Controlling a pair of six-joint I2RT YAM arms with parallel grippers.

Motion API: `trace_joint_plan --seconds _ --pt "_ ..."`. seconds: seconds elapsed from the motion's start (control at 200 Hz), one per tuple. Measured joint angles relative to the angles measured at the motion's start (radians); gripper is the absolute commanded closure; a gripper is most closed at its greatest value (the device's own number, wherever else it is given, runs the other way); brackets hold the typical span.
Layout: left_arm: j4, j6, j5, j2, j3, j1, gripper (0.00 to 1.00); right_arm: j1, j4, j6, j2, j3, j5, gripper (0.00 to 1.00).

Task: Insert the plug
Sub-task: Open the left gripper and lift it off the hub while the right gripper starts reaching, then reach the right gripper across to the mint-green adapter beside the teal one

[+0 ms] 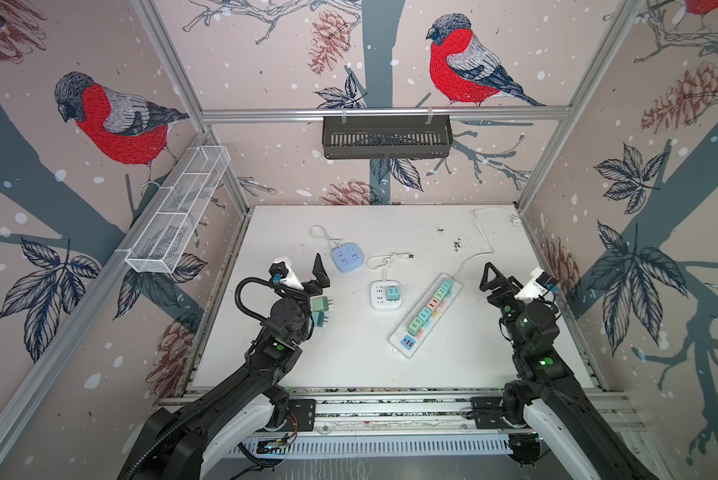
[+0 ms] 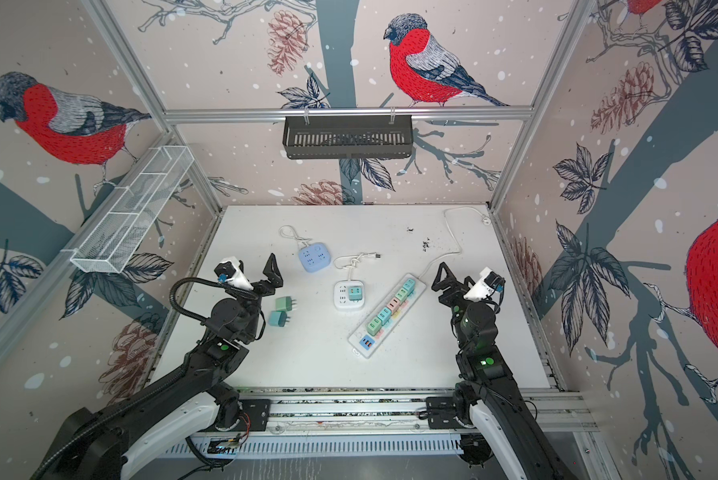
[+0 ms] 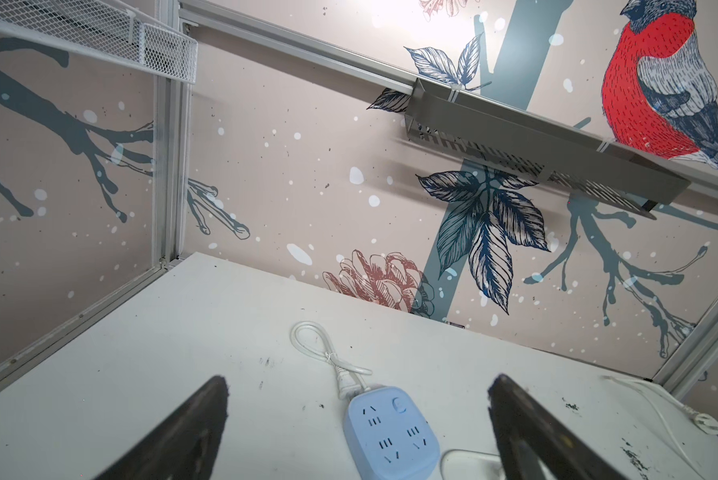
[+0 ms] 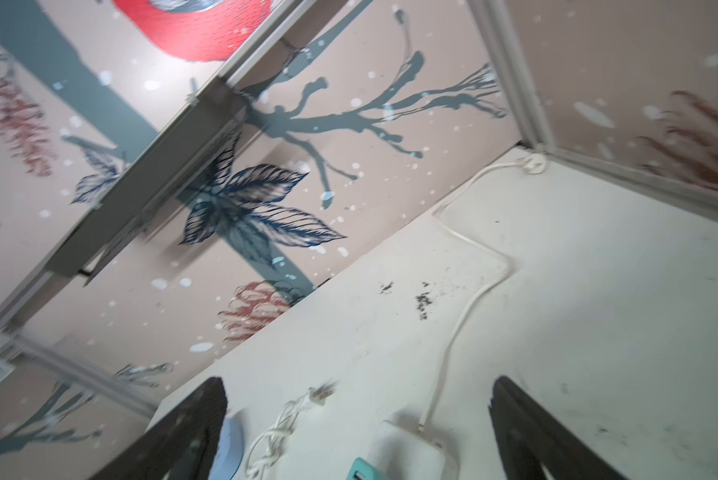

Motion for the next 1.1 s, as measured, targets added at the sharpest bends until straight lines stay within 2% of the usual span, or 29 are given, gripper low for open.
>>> trace_joint_plan --seconds 0.05,0.105,0.18,0.26,0.37,0.455,0.605,0.715,0.856,1.101 --pt "0.0 0.021 0.004 -0.019 -0.017 0.0 0.03 0.05 0.05 -0.026 0.031 -0.003 -0.047 0.0" --pt "0.004 0.032 0.003 -0.043 -0.038 0.0 0.03 0.15 0.092 -0.068 0.089 0.025 -0.056 0.0" --pt "-0.008 0.042 -0.01 -0.075 -0.048 0.001 0.03 0.315 0.133 -0.152 0.204 0.1 -0.012 0.0" --pt "-0.03 0.026 -0.063 -0.116 -0.044 0.008 0.03 0.499 0.19 -0.275 0.377 0.203 0.034 0.06" --pt "-0.114 -0.029 -0.122 -0.175 -0.024 0.041 0.03 0.632 0.146 -0.418 0.63 0.38 0.085 0.23" --pt "-0.206 -0.097 -0.138 -0.224 -0.009 0.1 0.03 0.666 0.085 -0.475 0.822 0.554 0.084 0.34" --pt "-0.316 -0.19 -0.128 -0.296 -0.015 0.2 0.03 0.686 -0.053 -0.541 1.111 0.801 0.005 0.38" --pt "-0.37 -0.237 -0.119 -0.285 -0.01 0.251 0.03 0.694 -0.135 -0.566 1.273 0.931 -0.078 0.39" --pt "-0.412 -0.279 -0.07 -0.224 0.003 0.304 0.03 0.698 -0.222 -0.583 1.416 1.065 -0.146 0.42" --pt "-0.41 -0.299 -0.04 -0.22 -0.01 0.311 0.03 0.744 -0.329 -0.63 1.557 1.192 -0.185 0.42"
